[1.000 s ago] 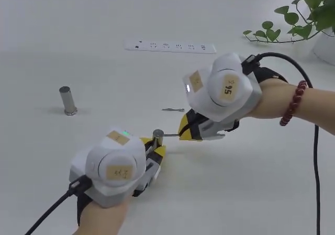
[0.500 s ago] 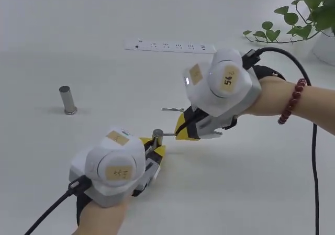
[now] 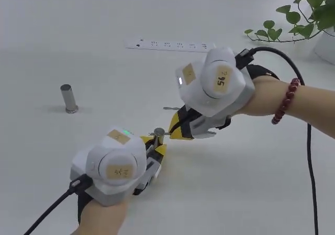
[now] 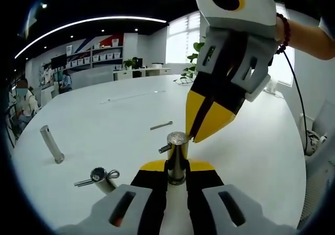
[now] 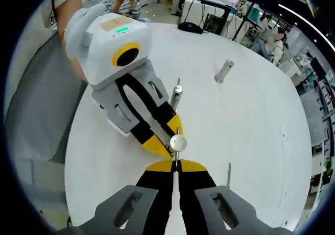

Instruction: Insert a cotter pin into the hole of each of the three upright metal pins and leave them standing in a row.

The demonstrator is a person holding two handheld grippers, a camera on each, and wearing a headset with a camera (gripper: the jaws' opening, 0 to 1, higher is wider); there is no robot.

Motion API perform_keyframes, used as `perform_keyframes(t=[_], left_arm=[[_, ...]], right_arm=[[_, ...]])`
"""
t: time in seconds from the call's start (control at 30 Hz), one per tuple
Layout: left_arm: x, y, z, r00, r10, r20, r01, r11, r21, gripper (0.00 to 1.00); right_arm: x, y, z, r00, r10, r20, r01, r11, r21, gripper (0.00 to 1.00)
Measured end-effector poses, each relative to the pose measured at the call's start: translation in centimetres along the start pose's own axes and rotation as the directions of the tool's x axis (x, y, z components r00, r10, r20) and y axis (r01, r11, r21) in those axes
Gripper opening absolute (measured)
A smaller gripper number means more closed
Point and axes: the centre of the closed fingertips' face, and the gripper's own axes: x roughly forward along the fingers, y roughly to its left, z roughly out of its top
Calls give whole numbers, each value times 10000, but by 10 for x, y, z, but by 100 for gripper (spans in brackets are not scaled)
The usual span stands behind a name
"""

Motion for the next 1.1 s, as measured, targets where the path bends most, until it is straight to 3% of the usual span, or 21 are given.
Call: perform_keyframes(t=[0.43, 0.63, 0.93, 1.1], left_arm=[[0, 0, 0, 10000, 29, 19, -29, 10000, -9, 11], [0, 0, 0, 10000, 40, 23, -40, 10000, -3, 11], [0, -1, 0, 10000, 79, 26, -79, 10000, -4, 11], [0, -1, 0, 10000, 80, 20, -80, 10000, -7, 11]], right_arm=[[3, -1, 6, 9996, 25, 287, -31, 9997, 222, 4], [-1, -1, 7, 9980, -7, 631, -41, 9971, 763, 9], [-4, 1, -3, 9989, -120, 463, 75, 9953, 969, 9], [-2, 2, -4, 9992, -116, 389, 92, 9979, 636, 5]])
